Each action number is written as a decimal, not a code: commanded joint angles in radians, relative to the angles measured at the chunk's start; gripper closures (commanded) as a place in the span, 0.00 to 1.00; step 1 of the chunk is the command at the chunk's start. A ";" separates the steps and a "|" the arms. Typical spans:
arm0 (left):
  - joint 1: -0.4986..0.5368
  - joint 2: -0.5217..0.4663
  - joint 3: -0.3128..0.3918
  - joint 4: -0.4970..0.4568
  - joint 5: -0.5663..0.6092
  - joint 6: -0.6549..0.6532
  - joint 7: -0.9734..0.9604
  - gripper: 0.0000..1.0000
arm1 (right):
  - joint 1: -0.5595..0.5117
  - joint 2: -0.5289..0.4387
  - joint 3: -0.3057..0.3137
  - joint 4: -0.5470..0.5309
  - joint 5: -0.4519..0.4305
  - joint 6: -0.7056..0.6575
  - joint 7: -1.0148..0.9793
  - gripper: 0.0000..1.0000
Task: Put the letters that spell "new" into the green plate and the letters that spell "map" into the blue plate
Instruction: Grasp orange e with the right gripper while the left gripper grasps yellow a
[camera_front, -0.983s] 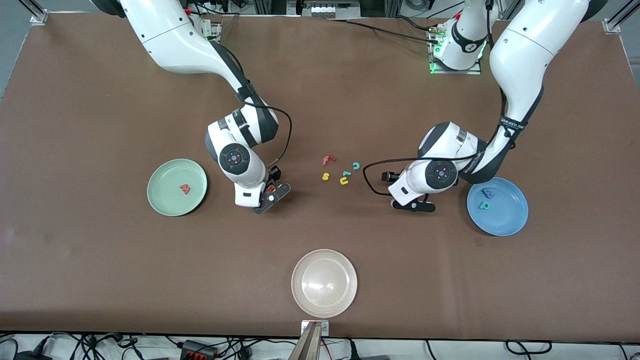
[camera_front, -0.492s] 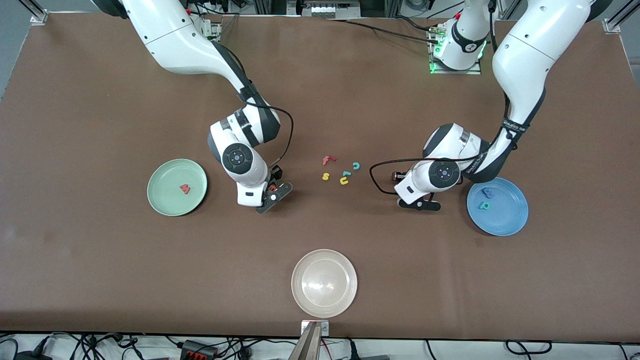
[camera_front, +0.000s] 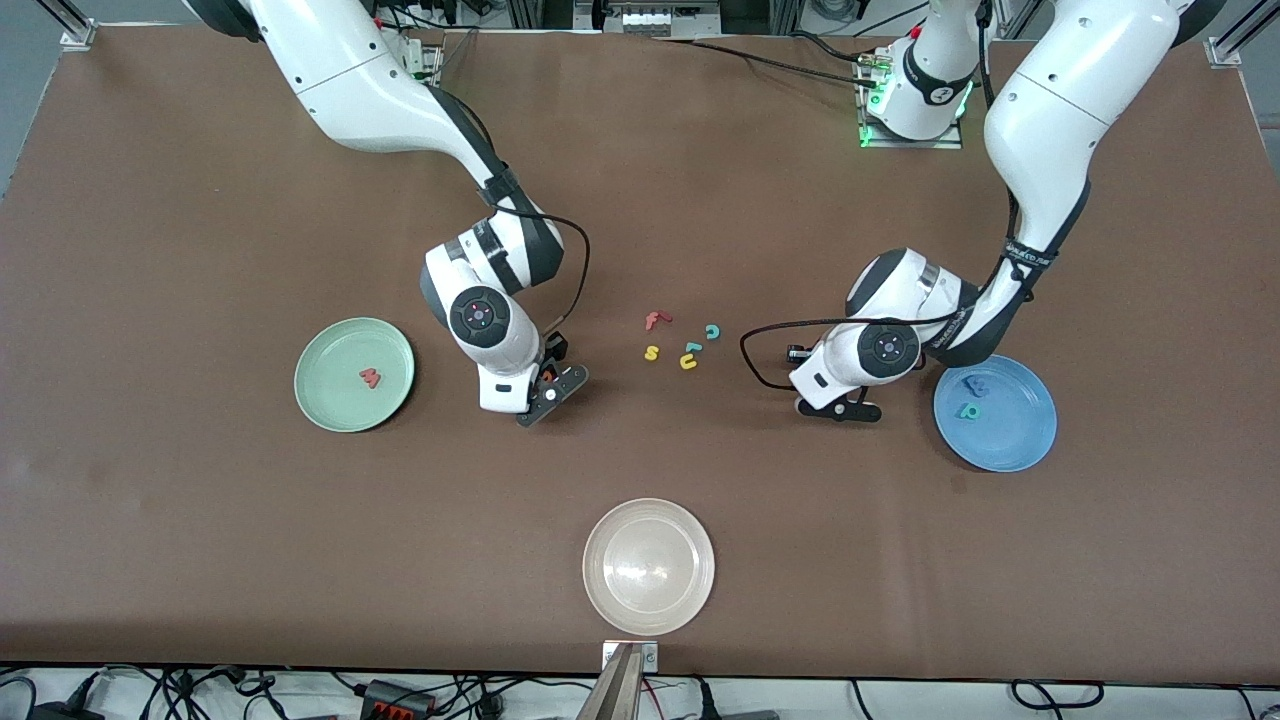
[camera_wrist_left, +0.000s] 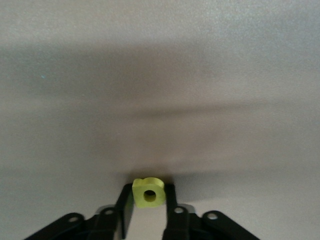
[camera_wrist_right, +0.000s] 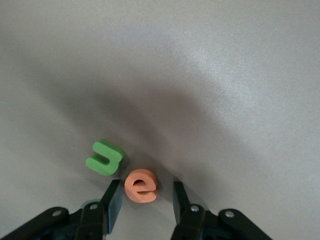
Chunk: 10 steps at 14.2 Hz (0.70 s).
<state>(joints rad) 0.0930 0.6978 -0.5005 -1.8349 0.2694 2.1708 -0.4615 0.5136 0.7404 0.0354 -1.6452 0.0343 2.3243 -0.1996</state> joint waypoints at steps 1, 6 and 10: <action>0.004 0.002 0.000 -0.007 0.019 0.018 -0.011 0.81 | 0.006 0.010 -0.005 0.008 -0.008 0.014 -0.009 0.62; 0.074 -0.064 0.008 0.043 0.022 -0.083 0.012 0.84 | 0.003 0.008 -0.005 0.008 -0.008 0.006 -0.004 0.92; 0.135 -0.067 0.014 0.198 0.027 -0.296 0.173 0.82 | -0.087 -0.070 -0.009 -0.001 -0.008 -0.136 0.003 0.94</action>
<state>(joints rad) 0.2101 0.6400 -0.4881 -1.6998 0.2762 1.9617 -0.3560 0.4943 0.7311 0.0199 -1.6369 0.0325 2.2900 -0.1972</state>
